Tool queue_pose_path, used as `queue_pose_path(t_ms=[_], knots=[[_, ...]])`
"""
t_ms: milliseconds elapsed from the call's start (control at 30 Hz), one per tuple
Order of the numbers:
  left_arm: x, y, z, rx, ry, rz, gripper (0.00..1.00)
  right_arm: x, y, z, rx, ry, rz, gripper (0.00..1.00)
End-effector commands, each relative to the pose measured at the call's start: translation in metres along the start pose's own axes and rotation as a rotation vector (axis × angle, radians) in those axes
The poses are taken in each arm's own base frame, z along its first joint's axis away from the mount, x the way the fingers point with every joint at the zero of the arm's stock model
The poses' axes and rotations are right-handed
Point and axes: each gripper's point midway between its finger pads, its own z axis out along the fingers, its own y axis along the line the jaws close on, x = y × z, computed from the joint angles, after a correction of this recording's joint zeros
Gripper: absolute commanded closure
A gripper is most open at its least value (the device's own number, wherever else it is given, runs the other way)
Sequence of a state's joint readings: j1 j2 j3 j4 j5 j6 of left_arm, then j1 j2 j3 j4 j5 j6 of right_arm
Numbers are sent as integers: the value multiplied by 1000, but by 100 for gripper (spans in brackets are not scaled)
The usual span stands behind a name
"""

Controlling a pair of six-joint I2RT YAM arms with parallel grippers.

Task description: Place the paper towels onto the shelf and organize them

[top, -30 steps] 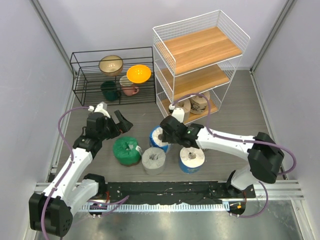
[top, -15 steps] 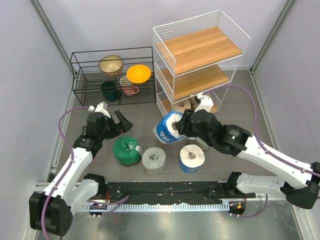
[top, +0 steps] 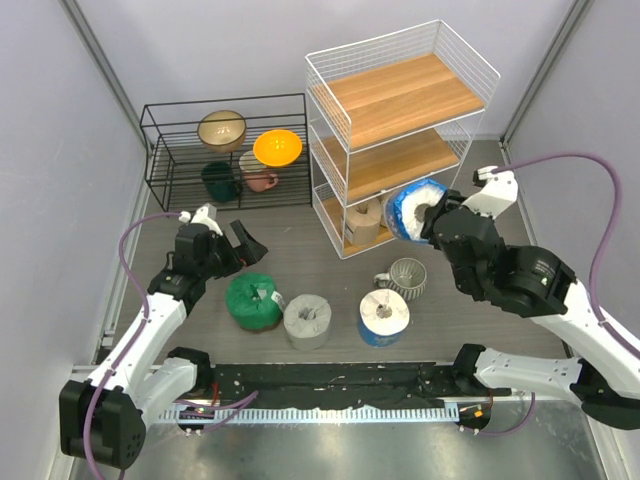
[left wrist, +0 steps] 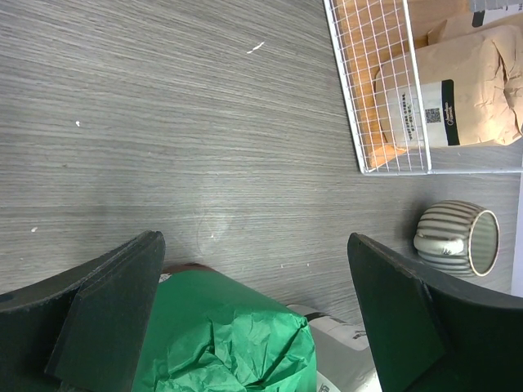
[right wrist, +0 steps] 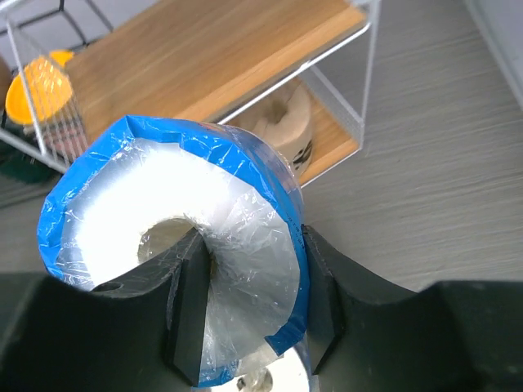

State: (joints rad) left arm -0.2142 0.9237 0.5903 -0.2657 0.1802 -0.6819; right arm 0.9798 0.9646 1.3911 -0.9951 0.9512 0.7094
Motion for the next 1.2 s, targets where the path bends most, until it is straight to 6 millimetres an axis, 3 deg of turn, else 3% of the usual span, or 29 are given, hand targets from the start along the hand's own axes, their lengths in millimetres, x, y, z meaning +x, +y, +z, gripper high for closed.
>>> queue_pose_path(t_ms=[0,167,233,433,667,1167], knots=[[-9,-12,-2,47,-28,3,0,-53,-26,-10,111,-195,98,75],[-10,-14,0,49,-26,3,0,-64,-31,-8,154,-236,81,75],[-9,-13,1,47,-20,4,0,-65,-25,-1,148,-230,72,75],[-9,-12,0,44,-21,3,0,-63,-15,42,123,-166,52,76],[-8,-12,0,45,-20,3,0,-74,-16,63,101,-166,83,76],[-7,-12,0,47,-16,2,0,-89,-14,90,60,-155,104,76]])
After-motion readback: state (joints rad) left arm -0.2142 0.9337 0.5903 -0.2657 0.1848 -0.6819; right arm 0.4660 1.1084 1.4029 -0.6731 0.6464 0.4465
